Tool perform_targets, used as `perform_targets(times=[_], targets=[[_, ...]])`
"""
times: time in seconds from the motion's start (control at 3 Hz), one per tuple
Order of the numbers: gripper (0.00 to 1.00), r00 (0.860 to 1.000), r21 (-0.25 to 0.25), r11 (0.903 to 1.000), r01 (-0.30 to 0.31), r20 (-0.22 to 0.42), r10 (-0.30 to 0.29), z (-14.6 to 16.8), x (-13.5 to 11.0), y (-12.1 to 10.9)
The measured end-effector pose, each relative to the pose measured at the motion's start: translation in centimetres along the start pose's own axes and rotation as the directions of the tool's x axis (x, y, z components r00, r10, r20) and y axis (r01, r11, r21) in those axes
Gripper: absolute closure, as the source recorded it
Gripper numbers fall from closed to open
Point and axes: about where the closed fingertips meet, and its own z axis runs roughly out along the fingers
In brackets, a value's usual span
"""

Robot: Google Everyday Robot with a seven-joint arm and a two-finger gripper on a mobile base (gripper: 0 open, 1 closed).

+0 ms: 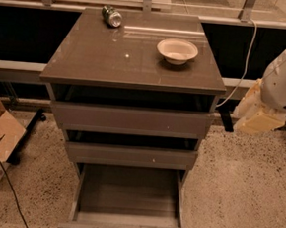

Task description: Close bottom drawer

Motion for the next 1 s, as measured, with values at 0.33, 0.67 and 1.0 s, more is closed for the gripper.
perform_targets(times=[0.33, 0.67, 1.0], targets=[[0.95, 0.999, -0.045, 0.9987, 0.025, 0.027, -0.024, 5.2, 1.9, 1.4], [1.0, 0.998, -0.041, 0.9989, 0.021, 0.064, -0.018, 8.7, 3.3, 1.6], [1.0, 0.993, -0.053, 0.9986, -0.002, 0.114, 0.008, 14.1, 5.8, 0.9]])
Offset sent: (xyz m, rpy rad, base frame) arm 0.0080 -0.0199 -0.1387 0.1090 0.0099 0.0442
